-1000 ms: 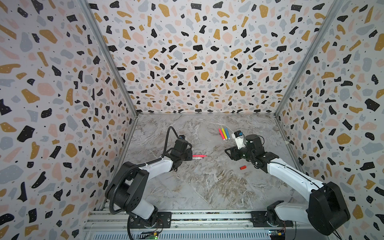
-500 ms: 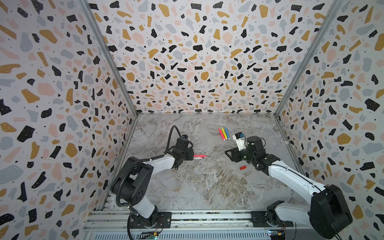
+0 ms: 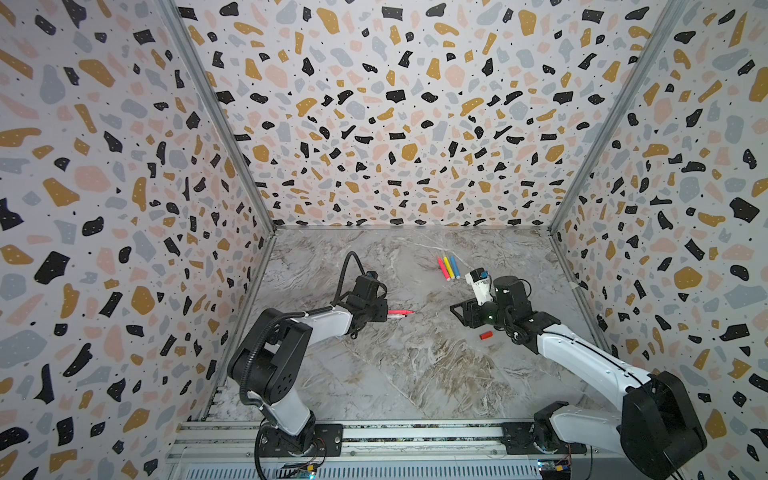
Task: Insert the pens into the pen caps
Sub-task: 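Lower the left gripper onto the white marker and close on it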
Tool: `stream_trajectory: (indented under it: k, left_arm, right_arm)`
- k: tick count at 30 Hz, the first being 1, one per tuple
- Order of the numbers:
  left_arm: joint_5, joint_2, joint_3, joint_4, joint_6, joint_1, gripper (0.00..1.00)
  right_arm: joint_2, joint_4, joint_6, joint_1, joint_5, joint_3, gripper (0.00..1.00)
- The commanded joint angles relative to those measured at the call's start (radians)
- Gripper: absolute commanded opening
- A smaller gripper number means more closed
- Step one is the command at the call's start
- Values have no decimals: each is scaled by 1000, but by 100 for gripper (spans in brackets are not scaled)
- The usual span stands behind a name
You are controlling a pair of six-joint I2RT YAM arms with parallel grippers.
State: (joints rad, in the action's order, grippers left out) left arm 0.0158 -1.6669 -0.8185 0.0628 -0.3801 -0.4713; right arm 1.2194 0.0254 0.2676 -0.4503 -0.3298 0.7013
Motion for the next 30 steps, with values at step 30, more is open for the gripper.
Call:
stream_trajectory:
  k: [30]
  left_arm:
    - [55, 124, 137, 2, -43, -11, 50]
  right_arm:
    - [-92, -9, 19, 3, -14, -43, 56]
